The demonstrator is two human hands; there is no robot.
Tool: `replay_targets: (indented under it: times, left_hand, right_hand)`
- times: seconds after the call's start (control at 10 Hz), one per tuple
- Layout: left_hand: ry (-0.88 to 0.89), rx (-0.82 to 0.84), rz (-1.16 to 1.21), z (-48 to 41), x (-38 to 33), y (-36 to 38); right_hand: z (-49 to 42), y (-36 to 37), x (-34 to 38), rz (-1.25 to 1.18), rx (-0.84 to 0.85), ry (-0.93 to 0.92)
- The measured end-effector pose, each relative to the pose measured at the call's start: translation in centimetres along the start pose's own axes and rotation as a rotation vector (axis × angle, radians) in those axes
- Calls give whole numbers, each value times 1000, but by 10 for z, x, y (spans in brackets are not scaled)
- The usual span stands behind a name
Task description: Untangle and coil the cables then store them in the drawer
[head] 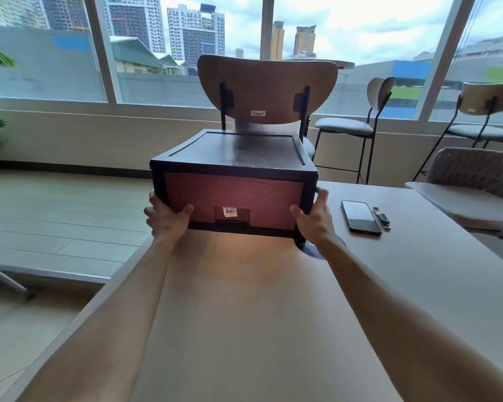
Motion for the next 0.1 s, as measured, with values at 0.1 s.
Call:
replay_targets:
  times: [0.1]
  left_hand:
    - [-45, 115, -72, 14, 10, 6]
  right_hand:
    - [31, 12, -33, 259, 273, 182]
Point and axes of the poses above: each hand's wrist, its own z-axis away from the middle knuckle, its own y-axis out of the palm, x = y × z, the point moved 9 cm from there along -z, towards the middle knuckle, and after that the axes turned 4 degrees about x, right-handed, at the moved point
